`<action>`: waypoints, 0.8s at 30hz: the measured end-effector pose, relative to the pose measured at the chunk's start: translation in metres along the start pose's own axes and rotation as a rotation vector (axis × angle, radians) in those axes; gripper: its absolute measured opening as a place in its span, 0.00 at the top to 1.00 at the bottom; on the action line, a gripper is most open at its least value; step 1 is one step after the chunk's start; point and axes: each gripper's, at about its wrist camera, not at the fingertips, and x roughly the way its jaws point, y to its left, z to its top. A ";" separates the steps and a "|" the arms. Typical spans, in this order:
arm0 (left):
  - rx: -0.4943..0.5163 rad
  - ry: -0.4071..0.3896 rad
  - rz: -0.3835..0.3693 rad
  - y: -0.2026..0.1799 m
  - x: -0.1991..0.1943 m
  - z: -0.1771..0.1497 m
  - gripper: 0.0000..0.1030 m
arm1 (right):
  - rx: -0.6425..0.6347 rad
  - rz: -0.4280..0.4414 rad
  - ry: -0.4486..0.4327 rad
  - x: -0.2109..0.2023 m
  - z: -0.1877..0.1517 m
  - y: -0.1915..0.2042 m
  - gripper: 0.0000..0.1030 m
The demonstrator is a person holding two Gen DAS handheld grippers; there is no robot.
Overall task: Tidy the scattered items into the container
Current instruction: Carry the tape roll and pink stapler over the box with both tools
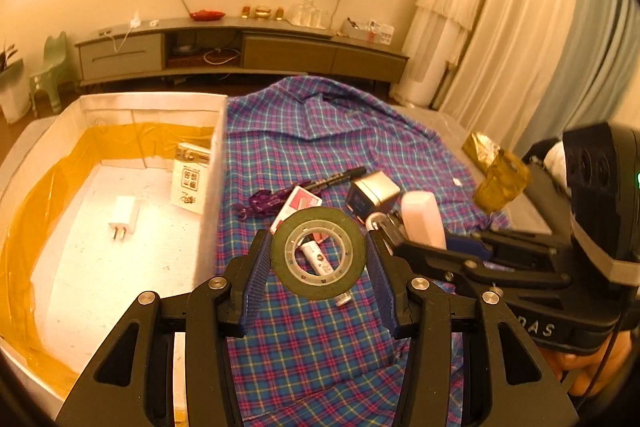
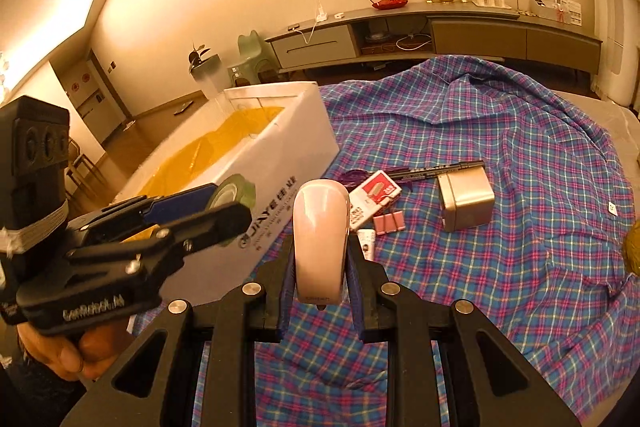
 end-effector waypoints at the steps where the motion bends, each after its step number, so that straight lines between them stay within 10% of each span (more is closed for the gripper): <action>1: -0.009 -0.006 -0.001 0.003 -0.003 0.000 0.52 | -0.004 0.000 0.001 -0.001 0.000 0.004 0.76; 24: -0.157 -0.106 0.035 0.064 -0.051 0.013 0.52 | -0.152 -0.004 -0.041 -0.023 0.042 0.092 0.76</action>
